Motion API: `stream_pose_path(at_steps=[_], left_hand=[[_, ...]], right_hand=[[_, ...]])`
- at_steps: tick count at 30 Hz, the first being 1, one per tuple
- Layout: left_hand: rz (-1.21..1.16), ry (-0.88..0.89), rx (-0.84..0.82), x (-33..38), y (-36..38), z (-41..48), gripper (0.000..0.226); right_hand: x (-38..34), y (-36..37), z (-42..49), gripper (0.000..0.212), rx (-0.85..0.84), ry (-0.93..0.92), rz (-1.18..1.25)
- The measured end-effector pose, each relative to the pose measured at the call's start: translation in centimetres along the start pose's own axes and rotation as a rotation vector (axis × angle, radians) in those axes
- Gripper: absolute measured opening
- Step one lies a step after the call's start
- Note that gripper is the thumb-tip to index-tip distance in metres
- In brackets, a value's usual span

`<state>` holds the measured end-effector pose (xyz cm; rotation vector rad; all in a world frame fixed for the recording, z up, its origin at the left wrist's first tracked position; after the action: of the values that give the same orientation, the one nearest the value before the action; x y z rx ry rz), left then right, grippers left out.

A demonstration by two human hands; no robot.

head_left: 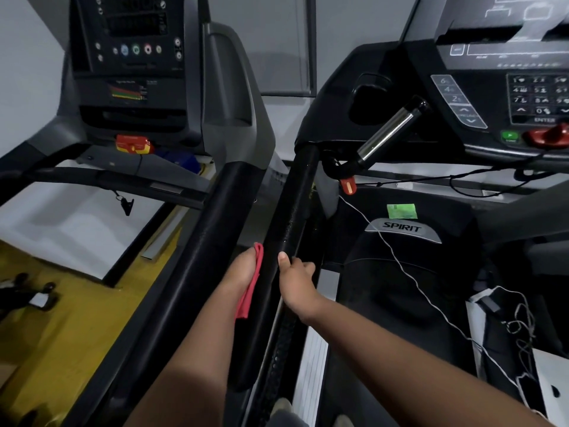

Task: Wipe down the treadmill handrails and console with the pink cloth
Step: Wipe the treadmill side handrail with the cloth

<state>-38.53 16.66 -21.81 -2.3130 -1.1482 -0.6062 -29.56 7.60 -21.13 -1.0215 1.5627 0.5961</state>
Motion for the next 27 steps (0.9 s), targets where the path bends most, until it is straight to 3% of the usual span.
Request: stream_pose_path(at_steps=[7,11,14,16,22,24,27], left_hand=[[0.526,0.146,0.49,1.4,-0.4,-3.8,0.064],[0.721,0.161,0.616,1.8,-0.1,-5.6,0.068],[0.814,0.194,0.69,1.9,0.5,-6.7,0.07],[0.852,0.184,0.722,2.1,1.2,-7.0,0.071],[0.795,0.15,0.642,4.8,1.9,-4.2,0.077],[0.764,0.177,0.504,5.6,2.1,-2.9,0.077],[0.505,0.102,0.189,4.2,1.4,-0.9,0.072]], right_hand=[[-0.2,0.1,-0.7,0.063,0.003,0.009,0.08],[2.0,1.1,-0.5,0.093,-0.042,0.063,0.219],[1.3,0.8,-2.1,0.046,-0.119,0.034,0.313],[1.6,0.8,-2.4,0.039,-0.151,0.021,0.358],[1.7,1.1,-2.5,0.031,-0.15,0.021,0.395],[2.0,1.1,-2.7,0.037,-0.138,0.036,0.389],[2.0,1.1,-3.0,0.039,-0.114,0.049,0.378]])
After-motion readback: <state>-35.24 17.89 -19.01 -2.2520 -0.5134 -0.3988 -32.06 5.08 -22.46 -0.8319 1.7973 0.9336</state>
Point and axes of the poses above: each hand's wrist, its own z-axis towards the middle knuckle, its own y-axis out of the palm, x = y × z, the point moved 10 cm from there along z, towards the middle knuckle, and after that the axes turned 15 degrees about -y, right-handed, at the moved point
